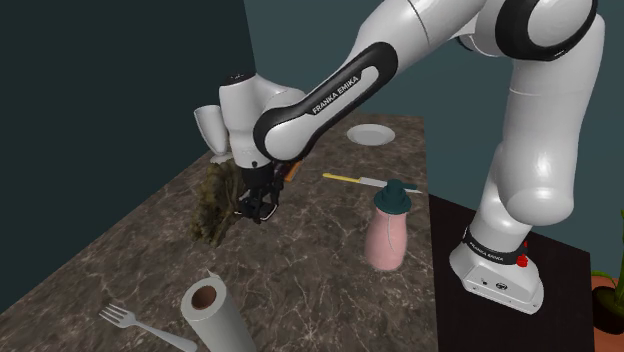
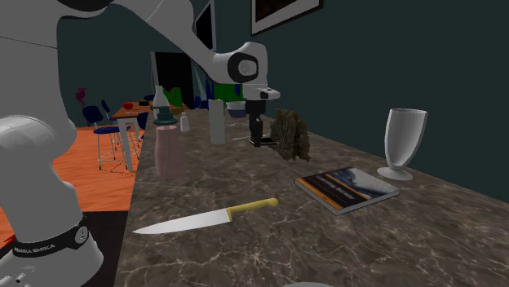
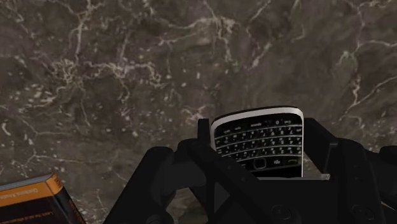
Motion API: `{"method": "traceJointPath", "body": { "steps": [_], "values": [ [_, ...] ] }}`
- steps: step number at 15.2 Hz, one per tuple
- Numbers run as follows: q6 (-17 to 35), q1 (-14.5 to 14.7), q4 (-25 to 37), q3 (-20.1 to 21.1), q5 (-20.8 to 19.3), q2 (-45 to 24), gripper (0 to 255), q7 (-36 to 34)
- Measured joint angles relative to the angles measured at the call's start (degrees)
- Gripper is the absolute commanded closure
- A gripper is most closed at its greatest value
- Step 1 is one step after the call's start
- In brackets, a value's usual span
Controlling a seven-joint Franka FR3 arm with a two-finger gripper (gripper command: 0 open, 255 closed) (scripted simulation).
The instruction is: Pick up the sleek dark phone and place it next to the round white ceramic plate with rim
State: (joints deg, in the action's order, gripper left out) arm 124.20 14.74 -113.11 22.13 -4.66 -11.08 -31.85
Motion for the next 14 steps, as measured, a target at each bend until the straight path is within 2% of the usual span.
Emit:
{"method": "traceJointPath", "body": {
  "steps": [5,14],
  "values": [
    [-2.9,-0.49,0.67,0.1,1.19,2.42,255,1.07],
    [-0.44,-5.97,-14.75,-4.15,7.05,16.17,255,13.63]
  ]
}}
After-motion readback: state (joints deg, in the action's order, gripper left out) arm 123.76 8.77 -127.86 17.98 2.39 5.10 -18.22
